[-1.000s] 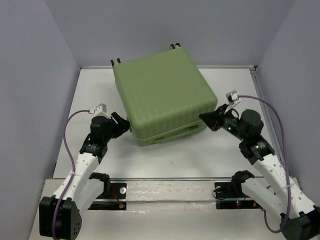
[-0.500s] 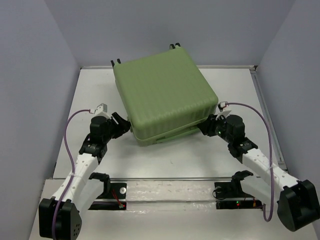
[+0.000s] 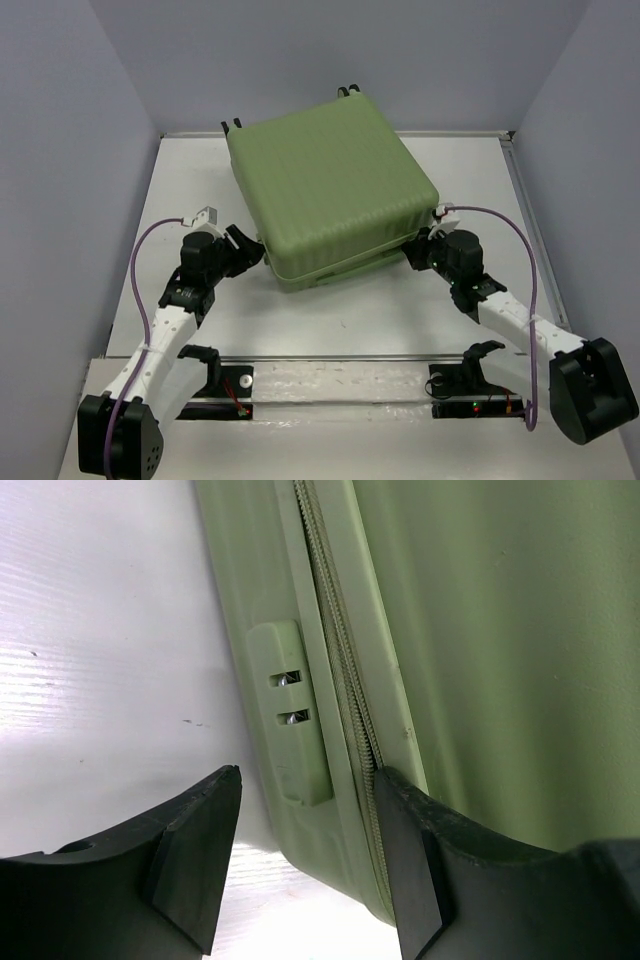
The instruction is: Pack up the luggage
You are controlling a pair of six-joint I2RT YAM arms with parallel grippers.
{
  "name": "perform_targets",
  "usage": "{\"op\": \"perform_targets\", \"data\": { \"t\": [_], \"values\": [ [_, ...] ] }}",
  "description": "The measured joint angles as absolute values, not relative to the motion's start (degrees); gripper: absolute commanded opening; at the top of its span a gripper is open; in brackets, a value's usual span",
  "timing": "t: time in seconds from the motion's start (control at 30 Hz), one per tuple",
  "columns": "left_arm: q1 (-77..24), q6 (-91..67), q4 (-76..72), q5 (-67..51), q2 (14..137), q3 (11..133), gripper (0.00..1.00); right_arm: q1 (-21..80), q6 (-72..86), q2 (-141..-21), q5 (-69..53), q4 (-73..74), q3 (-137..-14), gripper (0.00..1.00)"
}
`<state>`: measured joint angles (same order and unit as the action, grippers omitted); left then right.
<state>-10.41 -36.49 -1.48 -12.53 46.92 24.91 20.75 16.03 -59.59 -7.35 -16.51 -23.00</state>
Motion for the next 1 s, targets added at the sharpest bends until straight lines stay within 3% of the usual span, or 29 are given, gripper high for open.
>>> {"op": "perform_targets", "data": {
  "t": [0.27, 0.47, 0.7, 0.9, 1.0],
  "values": [
    [-10.5, -36.7, -2.1, -14.0, 47.1, 24.9, 0.66, 21.8, 15.0, -51.4, -2.2, -9.8, -22.8, 0.07],
    [-10.5, -37.3, -2.7, -14.8, 47.2, 24.9, 0.65, 29.1, 16.5, -52.3, 0.6, 3.1, -29.7, 0.07],
    [-14.2, -38.9, -4.1, -12.6, 49.7, 24.9, 0.65, 50.7, 23.5, -57.9, 8.0, 2.5, -32.4, 0.07],
    [-19.8, -41.1, -6.2, -12.4, 51.6, 24.9, 0.64, 72.6, 25.0, -75.1, 17.1, 0.7, -45.3, 0.07],
    [-21.5, -41.7, -6.7, -11.8, 51.9, 24.9, 0.62, 77.4, 23.9, -82.9, 24.0, 0.8, -51.3, 0.07]
  ]
}}
